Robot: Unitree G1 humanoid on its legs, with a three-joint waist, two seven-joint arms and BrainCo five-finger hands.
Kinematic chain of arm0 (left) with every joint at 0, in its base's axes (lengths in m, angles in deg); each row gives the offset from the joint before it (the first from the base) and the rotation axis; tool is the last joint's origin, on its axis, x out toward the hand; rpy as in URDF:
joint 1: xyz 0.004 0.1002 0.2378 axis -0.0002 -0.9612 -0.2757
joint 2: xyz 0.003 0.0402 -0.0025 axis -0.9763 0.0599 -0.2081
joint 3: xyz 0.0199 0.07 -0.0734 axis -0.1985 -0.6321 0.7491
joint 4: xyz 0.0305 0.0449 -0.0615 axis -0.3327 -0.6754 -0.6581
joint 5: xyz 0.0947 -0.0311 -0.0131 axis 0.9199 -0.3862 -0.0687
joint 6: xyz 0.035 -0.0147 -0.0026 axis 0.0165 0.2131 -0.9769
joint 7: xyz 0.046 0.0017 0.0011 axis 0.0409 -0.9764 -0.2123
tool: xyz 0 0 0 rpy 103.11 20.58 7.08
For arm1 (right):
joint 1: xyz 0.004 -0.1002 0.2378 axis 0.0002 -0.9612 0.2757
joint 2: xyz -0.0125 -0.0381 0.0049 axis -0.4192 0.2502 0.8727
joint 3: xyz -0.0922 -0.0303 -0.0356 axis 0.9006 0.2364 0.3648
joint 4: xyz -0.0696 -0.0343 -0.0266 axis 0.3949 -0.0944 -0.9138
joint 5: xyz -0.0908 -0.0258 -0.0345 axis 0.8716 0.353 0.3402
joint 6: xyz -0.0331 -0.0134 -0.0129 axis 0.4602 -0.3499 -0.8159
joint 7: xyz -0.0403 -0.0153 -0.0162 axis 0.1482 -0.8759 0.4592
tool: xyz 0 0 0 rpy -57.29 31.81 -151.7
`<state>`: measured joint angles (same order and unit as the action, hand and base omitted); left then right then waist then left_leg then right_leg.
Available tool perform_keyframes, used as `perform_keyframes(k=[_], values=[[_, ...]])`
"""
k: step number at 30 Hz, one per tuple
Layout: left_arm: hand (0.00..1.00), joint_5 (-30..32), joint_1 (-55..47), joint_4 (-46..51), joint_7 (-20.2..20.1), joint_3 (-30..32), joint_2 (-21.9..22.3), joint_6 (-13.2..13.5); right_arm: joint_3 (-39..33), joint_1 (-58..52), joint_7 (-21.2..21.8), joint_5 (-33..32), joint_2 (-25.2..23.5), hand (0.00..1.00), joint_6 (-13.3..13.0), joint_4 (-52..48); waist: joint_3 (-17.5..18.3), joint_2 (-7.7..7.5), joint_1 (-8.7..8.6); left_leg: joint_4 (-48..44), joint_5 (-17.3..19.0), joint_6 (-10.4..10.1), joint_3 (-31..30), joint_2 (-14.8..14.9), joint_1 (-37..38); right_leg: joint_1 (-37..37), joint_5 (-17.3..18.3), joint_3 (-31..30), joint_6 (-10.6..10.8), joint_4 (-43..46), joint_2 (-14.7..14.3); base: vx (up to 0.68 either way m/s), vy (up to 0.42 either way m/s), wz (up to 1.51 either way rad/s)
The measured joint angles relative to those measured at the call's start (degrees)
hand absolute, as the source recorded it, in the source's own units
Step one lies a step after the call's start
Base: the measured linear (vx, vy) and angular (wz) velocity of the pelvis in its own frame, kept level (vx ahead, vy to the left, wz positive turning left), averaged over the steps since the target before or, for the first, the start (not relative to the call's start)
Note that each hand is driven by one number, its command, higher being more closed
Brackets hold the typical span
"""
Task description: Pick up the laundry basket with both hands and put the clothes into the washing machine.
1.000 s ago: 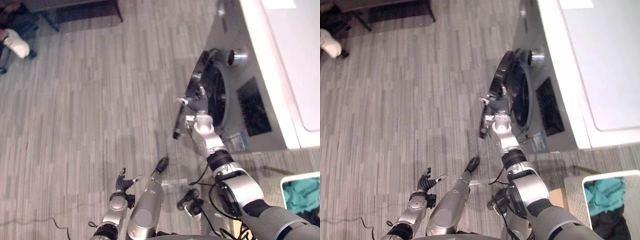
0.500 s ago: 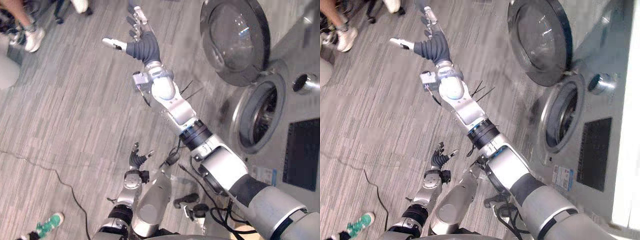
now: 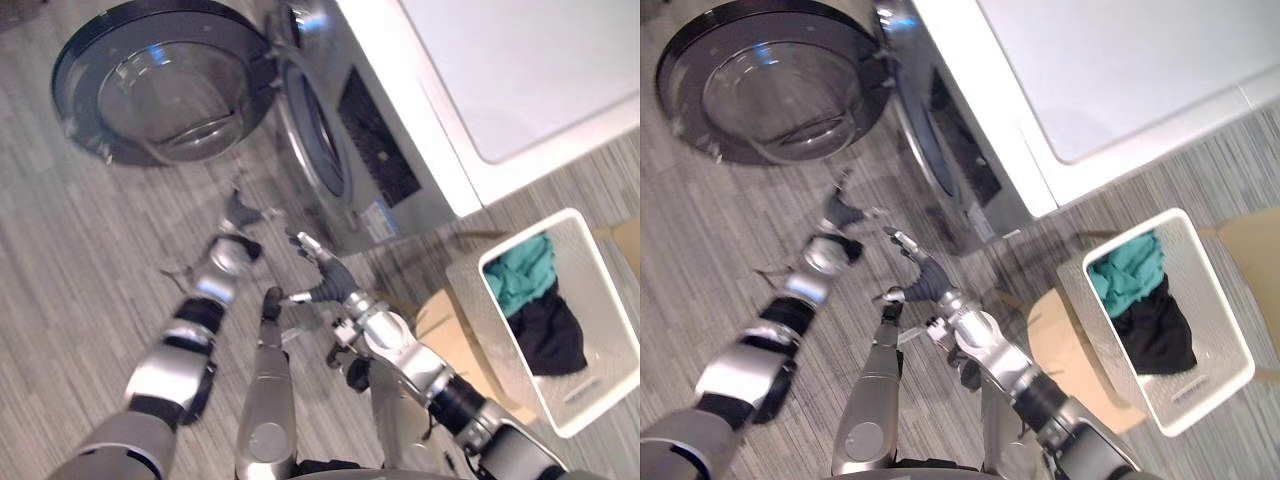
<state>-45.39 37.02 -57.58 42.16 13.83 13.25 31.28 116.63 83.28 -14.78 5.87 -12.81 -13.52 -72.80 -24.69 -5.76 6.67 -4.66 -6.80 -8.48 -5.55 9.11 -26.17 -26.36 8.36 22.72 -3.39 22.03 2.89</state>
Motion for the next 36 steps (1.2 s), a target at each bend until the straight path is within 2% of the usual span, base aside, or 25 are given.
perform_keyframes(k=[2, 4, 6, 7, 10, 13, 17, 19, 21, 24, 26, 28, 29, 30, 31, 32, 33, 34, 35, 36], values=[[0.0, 4.8, 4.9, -4.5, 0.4, -0.2, -6.2, -2.2, -3.1, -3.1, 2.1, -1.4, 0.2, 0.0, -0.4, 0.0, -0.5, -1.06, -1.58, 0.1, -0.2, 0.2, 1.0, 0.0, -0.4, -1.3, -0.4, -1.3, 0.1, 0.2, 0.0, 0.04, -0.001, -0.25], [0.0, 10.0, 6.8, -5.7, -0.4, -1.0, -10.1, -2.5, -4.7, -4.6, 3.2, -2.5, 0.2, 0.0, -1.0, 0.0, -0.6, -1.27, -2.97, 0.3, -0.3, 0.3, 1.1, -0.2, -0.8, -2.1, -0.9, -2.1, 0.4, 0.1, -0.1, 0.06, 0.005, -0.17], [0.0, 14.8, 6.8, -5.1, -1.2, -2.0, -10.0, -2.7, -5.2, -5.0, 3.7, -2.6, 0.2, 0.0, -1.1, -0.5, -0.6, -1.32, -2.6, 0.4, -0.5, 0.6, 1.1, -0.1, -0.6, -2.1, -1.6, -3.3, 0.3, -0.6, -0.5, 0.04, -0.001, -0.27], [0.0, 17.4, 7.0, -6.2, -2.0, -1.1, -10.8, -3.2, -5.2, -5.4, 4.4, -2.6, 0.2, 0.0, -1.2, -3.0, -0.7, -1.34, -2.94, 0.7, -0.5, 0.6, 1.1, 0.2, -0.6, -2.1, -2.1, -3.6, 0.2, -1.3, -1.0, 0.01, -0.015, -0.3], [0.0, 22.3, 7.7, -6.0, -5.3, 5.3, -13.2, -3.7, -5.8, -10.2, 5.8, -2.8, 0.1, 0.0, -2.6, -11.7, -1.2, -2.5, -3.11, 1.5, -0.5, 0.6, 0.9, 0.8, -1.5, -3.4, -2.5, -4.0, 0.4, -2.6, -1.8, -0.05, -0.014, -0.21], [0.0, 23.9, 7.3, -5.8, -7.4, 11.9, -14.0, -5.1, -5.8, -15.0, 7.0, -4.4, 0.0, 0.0, -2.6, -16.0, -1.8, -3.74, -3.01, 2.3, -0.6, 0.5, 0.8, 0.7, -1.5, -3.6, -2.6, -3.9, 0.6, -2.8, -1.7, -0.01, 0.0, 0.02], [0.0, 23.7, 1.1, -6.5, -9.2, 17.7, -16.0, -8.1, -5.8, -16.0, 8.1, -5.6, -0.1, 0.0, -2.6, -17.0, -1.9, -4.06, -2.76, 2.4, -0.8, 0.2, 0.9, 0.3, -1.1, -3.3, -3.2, -4.1, 0.3, -2.6, -1.2, 0.07, 0.015, 0.03], [0.0, 23.1, -2.4, -6.5, -9.5, 18.1, -15.6, -8.5, -6.5, -15.7, 8.1, -5.5, -0.2, 0.0, -2.6, -17.0, -2.2, -4.31, -2.76, 2.3, -0.8, 0.2, 1.0, 0.0, -0.1, -2.5, -3.1, -4.6, 0.3, -2.2, -0.9, 0.07, 0.01, 0.03], [0.0, 20.9, -5.3, -6.0, -9.3, 18.0, -13.9, -8.4, -7.1, -15.5, 7.7, -4.9, -0.3, 0.0, -2.6, -16.4, -2.4, -4.25, -2.73, 2.3, -0.8, 0.3, 1.0, -0.3, 1.3, -1.2, -2.9, -5.6, 0.6, -2.2, -0.8, 0.04, 0.017, 0.03], [0.0, 13.2, -13.4, -0.1, -6.7, 17.8, -7.4, -7.0, -8.8, -15.0, 5.7, 0.4, -1.1, 0.0, -2.6, -12.9, -2.4, -4.2, -2.74, 2.2, -0.3, 0.9, 2.0, -1.0, 4.2, 0.9, -2.6, -7.5, 1.1, -2.3, -0.4, -0.02, 0.04, -0.17], [0.0, 8.3, -22.1, 6.3, -4.3, 17.7, -0.1, -5.1, -11.1, -15.0, 3.7, 5.8, -1.2, 0.0, -2.5, -10.0, -2.4, -4.12, -2.97, 1.4, 1.5, 1.7, 5.7, -1.0, 6.6, 2.2, -3.5, -11.2, 2.2, -3.8, -0.9, -0.09, 0.1, -0.75], [0.0, 4.7, -27.3, 8.9, -3.9, 17.5, 5.1, -3.8, -12.9, -14.9, 2.2, 8.7, -1.2, 0.0, -2.3, -8.6, -2.4, -4.12, -2.98, -0.3, 3.4, 2.3, 9.4, -0.6, 7.9, 3.0, -5.5, -14.9, 3.0, -6.1, -1.7, -0.09, 0.115, -1.1], [0.0, 1.5, -31.3, 9.8, -3.8, 17.2, 9.1, -2.7, -14.3, -14.8, 1.0, 10.4, -1.2, 0.0, -1.7, -8.1, -2.3, -4.09, -3.05, -2.7, 5.1, 2.9, 12.9, 0.0, 8.5, 4.1, -7.3, -16.9, 3.2, -8.8, -2.2, -0.07, 0.103, -1.49], [0.0, -1.1, -34.5, 10.0, -3.9, 16.8, 12.0, -2.1, -15.5, -14.7, 0.3, 11.6, -1.1, 0.0, -1.1, -8.1, -2.2, -4.0, -3.74, -6.1, 7.4, 3.8, 16.1, 0.9, 8.6, 5.3, -7.1, -15.5, 2.7, -10.6, -1.4, -0.08, 0.126, -1.5], [0.0, -2.2, -36.1, 10.4, -3.9, 16.8, 13.0, -1.8, -16.0, -14.6, 0.2, 12.0, -1.2, 0.0, -0.9, -8.1, -2.2, -4.02, -4.22, -8.0, 8.5, 4.3, 17.5, 1.6, 8.7, 5.9, -6.6, -13.1, 2.2, -11.0, -0.5, -0.08, 0.079, -1.45], [0.0, -4.4, -38.6, 10.5, -4.4, 16.8, 14.5, -1.4, -17.0, -15.2, -0.5, 12.6, -1.4, 0.0, -0.8, -7.6, -2.1, -3.91, -4.62, -10.7, 9.7, 5.3, 20.9, 3.7, 9.5, 7.1, -5.0, -6.4, 0.0, -10.3, 1.7, -0.05, 0.046, -1.37], [0.0, -6.0, -40.2, 10.5, -4.6, 16.8, 15.2, -1.3, -17.8, -15.7, -0.9, 13.3, -1.5, 0.0, -0.6, -6.8, -1.6, -3.56, -4.35, -11.9, 11.2, 4.9, 23.7, 5.3, 10.9, 7.5, -3.6, -0.4, -1.8, -7.3, 4.1, -0.02, 0.017, -1.67], [0.0, -7.8, -42.9, 10.3, -4.6, 17.4, 15.7, -1.2, -18.2, -16.7, -0.9, 14.2, -1.6, 0.0, -0.1, -5.5, 0.1, -3.43, -4.18, -14.3, 13.6, 3.9, 27.2, 6.8, 12.7, 8.5, -2.2, 6.3, -4.0, -1.4, 8.3, 0.01, 0.007, -1.31], [0.0, -8.4, -43.9, 10.3, -4.6, 17.7, 16.1, -1.2, -18.2, -17.3, -0.9, 14.7, -1.7, 0.0, 0.0, -5.3, 0.9, -3.46, -4.18, -15.9, 14.6, 3.6, 28.3, 7.2, 13.2, 9.3, -2.2, 7.6, -3.7, 0.0, 9.6, 0.01, -0.016, -1.35], [0.0, -9.1, -45.8, 10.1, -4.6, 18.1, 16.2, -1.1, -18.1, -18.2, -0.8, 16.4, -1.7, 0.0, 0.1, -4.9, 2.5, -2.47, -4.19, -19.0, 17.2, 2.2, 30.6, 9.0, 14.8, 10.2, -2.3, 8.5, 0.5, 0.7, 9.3, -0.03, -0.069, -1.18]])
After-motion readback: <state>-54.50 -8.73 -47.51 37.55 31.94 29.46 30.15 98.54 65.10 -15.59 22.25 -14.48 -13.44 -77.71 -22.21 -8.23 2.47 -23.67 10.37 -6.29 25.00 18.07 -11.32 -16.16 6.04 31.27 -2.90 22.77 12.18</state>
